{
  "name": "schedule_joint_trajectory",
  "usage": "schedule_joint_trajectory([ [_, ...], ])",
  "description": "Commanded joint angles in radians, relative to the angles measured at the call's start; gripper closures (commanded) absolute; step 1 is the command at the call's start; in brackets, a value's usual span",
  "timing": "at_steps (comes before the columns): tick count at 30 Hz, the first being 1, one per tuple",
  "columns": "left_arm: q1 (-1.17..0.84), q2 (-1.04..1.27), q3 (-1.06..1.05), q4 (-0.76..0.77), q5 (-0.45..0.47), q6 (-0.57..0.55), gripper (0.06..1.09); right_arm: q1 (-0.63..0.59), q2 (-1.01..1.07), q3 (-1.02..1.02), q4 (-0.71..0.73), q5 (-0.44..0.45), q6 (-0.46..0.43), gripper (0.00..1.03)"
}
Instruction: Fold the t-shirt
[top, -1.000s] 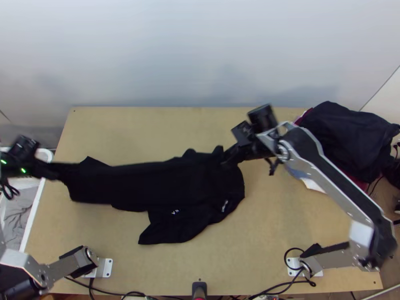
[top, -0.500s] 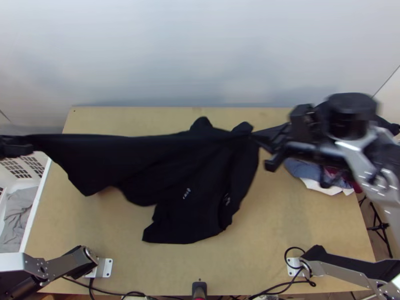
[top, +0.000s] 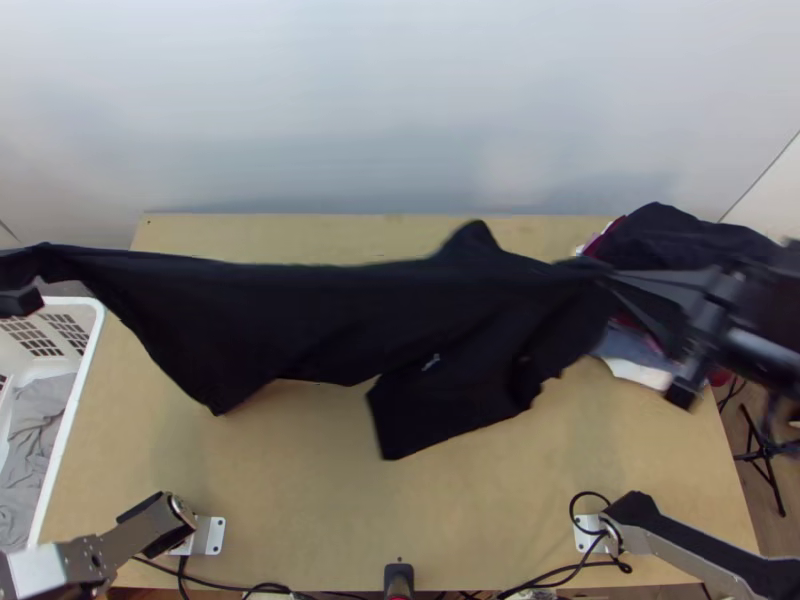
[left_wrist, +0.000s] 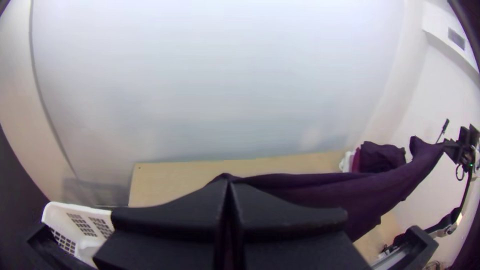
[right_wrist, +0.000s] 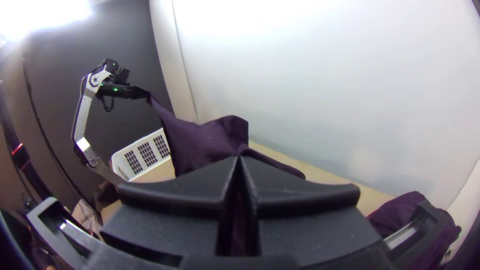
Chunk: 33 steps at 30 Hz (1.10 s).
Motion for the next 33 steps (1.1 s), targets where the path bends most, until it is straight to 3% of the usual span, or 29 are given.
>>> schedule_joint_trajectory([
  [1,-0.158,-0.051,0.111,-0.016,0.05,-0.131,1.05,-0.063,-0.119,0.021,-0.018,-0.039,0.044,1.0],
  [7,-0.172,-0.06,0.211,-0.084,0.133,-0.171,1.05,-0.2,-0.174,0.069,-0.028,-0.16,0.107,1.0],
  [17,-0.197,-0.167,0.209,-0.133,0.136,-0.174,1.05,-0.369,-0.205,0.13,-0.053,-0.341,0.182,1.0],
  [23,-0.249,-0.201,0.196,-0.134,0.131,-0.188,1.05,-0.488,-0.205,0.19,-0.061,-0.496,0.239,1.0],
  [30,-0.146,-0.232,-0.197,-0.047,0.105,0.064,1.05,-0.438,-0.156,-0.227,-0.059,-0.458,0.125,1.0],
  [33,-0.092,-0.239,-0.472,0.062,0.121,0.137,1.05,-0.433,-0.076,-0.371,-0.082,-0.415,0.003,1.0],
])
